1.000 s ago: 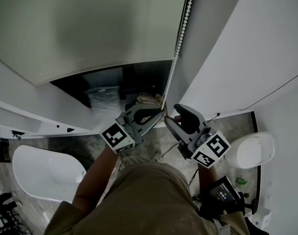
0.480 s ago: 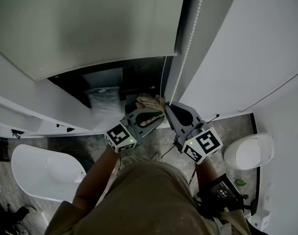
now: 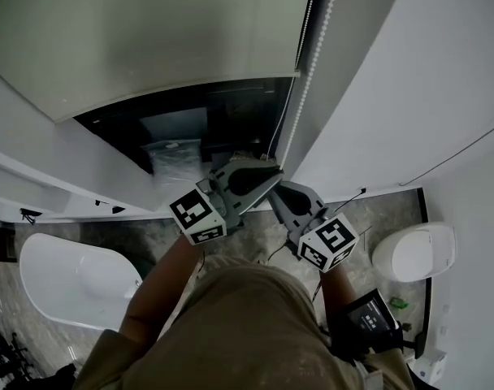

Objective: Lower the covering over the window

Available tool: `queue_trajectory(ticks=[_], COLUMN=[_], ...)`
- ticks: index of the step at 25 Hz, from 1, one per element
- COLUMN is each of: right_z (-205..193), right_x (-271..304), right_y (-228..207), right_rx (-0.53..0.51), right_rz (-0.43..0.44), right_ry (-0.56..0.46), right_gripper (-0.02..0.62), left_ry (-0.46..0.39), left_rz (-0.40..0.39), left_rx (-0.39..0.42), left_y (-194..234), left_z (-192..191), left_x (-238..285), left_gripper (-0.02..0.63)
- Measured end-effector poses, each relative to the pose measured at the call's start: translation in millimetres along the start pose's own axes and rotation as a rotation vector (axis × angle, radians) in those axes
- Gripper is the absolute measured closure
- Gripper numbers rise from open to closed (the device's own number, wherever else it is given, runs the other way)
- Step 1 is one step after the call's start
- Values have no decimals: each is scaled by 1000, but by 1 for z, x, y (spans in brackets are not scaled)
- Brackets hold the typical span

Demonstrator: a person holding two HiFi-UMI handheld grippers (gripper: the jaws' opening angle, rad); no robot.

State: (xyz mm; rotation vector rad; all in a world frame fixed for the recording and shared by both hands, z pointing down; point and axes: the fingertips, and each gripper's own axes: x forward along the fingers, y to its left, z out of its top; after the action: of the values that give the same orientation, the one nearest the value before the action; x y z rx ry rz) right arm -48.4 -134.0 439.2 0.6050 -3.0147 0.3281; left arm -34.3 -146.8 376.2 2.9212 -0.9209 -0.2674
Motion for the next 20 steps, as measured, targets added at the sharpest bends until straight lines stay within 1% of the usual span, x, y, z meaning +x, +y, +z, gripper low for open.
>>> queue_trajectory(ticks=[1,3,5,7,8,10,12,13,14,16,17,20], right_z=[-1,-2,8,29,40,57,65,66,65,64,64,63], right_x=[-2,-7,-15,-24,-28,-29,-24,-22,-20,-19,-19,-18], right_y=[1,2,-1,-6,-7,-8,-9,-11,-11,-11,-10,-11], right_rx=[-11,1,59,79,64,6,-70,-101,-118,-101,-84,-68], right_rz=[8,61,108,96,78,36,-18,-43,-60,-63,-58,-59], right_ry=[1,-6,-50,-105,-125,-143,-128,-115,-106,-102,-103,-98], right_gripper=[584,576,450,445,445,445,451,490,544,578,583,587], left_ry=[-9,-19,-17,17,42,74,75,73,73,81,86,101], left_rz=[7,36,55,51,43,26,22,22,21,16,11,-34], left_rx=[2,39,67,93,101,89,61,55,55,62,59,8], left_y=[2,8,13,10,5,-3,-9,-11,-13,-16,-17,-20], left_z=[0,2,0,-12,-22,-42,-52,-54,-54,-53,-52,-53], left_x=[-2,-8,-12,-10,-7,-1,2,2,1,1,1,-5], left_gripper=[581,581,583,583,583,583,583,583,583,583,583,581])
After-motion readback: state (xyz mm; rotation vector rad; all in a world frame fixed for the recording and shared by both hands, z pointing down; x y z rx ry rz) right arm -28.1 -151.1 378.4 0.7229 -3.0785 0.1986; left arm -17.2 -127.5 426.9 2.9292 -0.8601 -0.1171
